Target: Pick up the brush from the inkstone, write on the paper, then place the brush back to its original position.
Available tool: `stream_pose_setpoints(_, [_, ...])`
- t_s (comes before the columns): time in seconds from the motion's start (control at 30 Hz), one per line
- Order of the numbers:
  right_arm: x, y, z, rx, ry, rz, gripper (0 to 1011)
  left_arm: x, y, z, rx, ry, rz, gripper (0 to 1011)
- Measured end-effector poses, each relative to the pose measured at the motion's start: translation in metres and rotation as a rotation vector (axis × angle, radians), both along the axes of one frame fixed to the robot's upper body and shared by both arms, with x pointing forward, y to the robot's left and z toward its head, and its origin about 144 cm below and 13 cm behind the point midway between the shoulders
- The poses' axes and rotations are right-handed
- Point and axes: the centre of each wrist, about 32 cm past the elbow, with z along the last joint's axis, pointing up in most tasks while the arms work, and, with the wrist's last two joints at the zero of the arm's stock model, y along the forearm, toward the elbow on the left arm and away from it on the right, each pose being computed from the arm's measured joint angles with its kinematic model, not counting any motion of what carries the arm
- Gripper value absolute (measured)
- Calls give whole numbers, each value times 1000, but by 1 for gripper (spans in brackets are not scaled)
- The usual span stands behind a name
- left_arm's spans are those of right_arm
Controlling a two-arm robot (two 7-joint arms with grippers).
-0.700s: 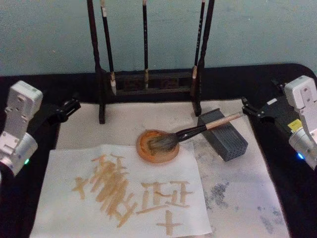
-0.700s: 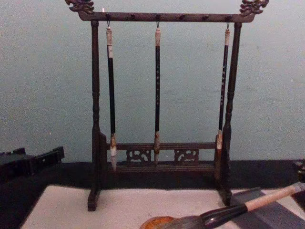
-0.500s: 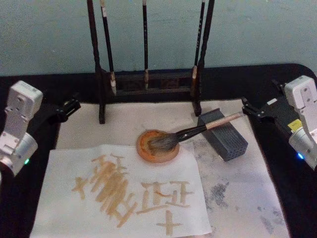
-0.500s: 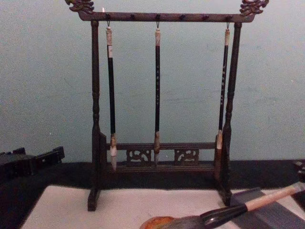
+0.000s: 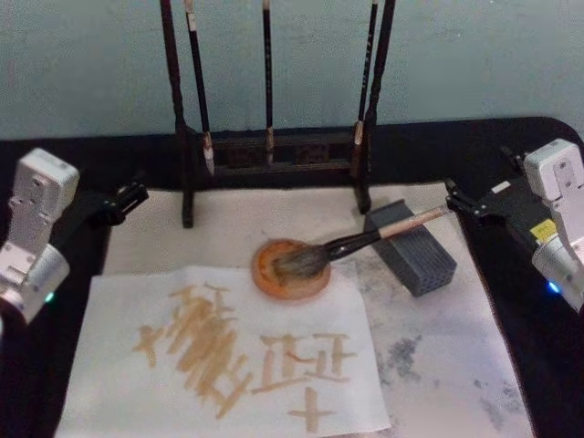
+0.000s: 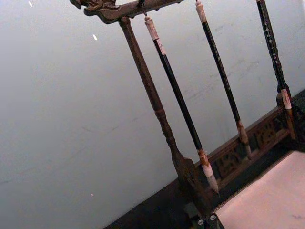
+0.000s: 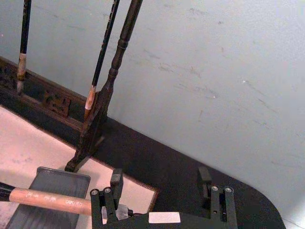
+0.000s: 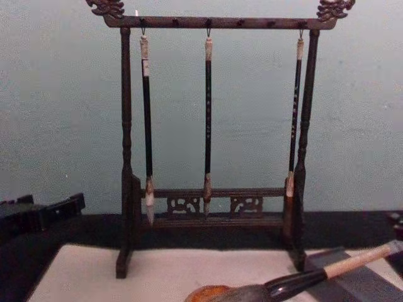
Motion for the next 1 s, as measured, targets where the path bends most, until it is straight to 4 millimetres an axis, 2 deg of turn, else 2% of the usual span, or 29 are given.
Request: stream_pose_setpoints(1.0, [-1, -2, 0, 17, 10, -3, 1001, 0, 0, 0, 0, 0, 0, 1002])
